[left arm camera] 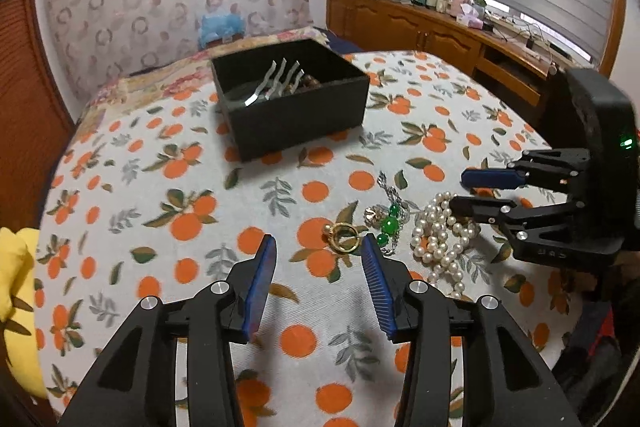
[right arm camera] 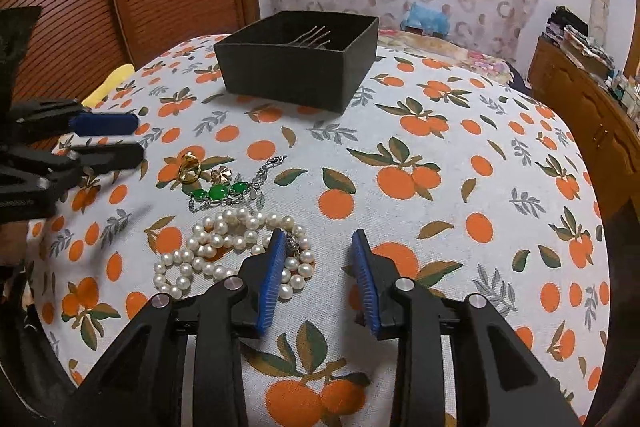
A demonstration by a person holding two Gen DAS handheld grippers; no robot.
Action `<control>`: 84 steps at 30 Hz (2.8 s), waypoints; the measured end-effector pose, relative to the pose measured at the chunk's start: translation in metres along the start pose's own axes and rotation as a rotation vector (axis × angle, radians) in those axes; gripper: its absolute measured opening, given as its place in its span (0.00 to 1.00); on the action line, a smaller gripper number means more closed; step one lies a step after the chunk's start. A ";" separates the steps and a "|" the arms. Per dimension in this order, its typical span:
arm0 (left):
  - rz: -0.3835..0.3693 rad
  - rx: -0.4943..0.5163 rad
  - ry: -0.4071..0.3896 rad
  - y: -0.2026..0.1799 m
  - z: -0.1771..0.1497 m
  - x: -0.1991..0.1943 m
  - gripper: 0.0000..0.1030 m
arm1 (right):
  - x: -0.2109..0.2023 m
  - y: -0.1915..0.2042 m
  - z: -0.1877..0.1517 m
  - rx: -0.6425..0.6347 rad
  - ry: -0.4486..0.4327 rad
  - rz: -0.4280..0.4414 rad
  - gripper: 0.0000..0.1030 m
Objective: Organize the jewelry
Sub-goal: 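Move left tool to the gold ring while right tool reaches the pearl strand, then grasp the gold ring with left tool while right tool grasps the pearl strand, then carry the gold ring into the black box with left tool while right tool lowers pearls in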
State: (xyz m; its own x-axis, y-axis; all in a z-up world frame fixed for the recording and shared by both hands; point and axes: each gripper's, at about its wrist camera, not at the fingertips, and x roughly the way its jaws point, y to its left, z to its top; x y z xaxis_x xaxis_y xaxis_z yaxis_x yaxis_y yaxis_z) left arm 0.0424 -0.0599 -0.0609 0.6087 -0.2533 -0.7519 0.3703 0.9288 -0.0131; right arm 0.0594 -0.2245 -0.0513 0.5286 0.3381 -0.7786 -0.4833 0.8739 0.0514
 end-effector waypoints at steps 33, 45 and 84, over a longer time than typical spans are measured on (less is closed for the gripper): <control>0.051 0.023 -0.020 -0.007 0.005 0.018 0.23 | -0.002 0.013 -0.002 -0.050 0.010 0.040 0.15; 0.039 -0.017 -0.076 0.001 0.009 -0.002 0.23 | -0.011 0.025 0.008 -0.095 -0.019 0.057 0.09; 0.083 -0.054 -0.215 0.033 0.063 -0.033 0.23 | -0.120 0.020 0.150 -0.194 -0.359 -0.018 0.08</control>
State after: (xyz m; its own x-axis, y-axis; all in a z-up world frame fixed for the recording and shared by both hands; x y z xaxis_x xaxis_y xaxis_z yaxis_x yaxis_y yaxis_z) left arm 0.0783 -0.0378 0.0050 0.7732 -0.2217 -0.5942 0.2781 0.9605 0.0034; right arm 0.0912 -0.1952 0.1373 0.7315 0.4536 -0.5091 -0.5762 0.8104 -0.1059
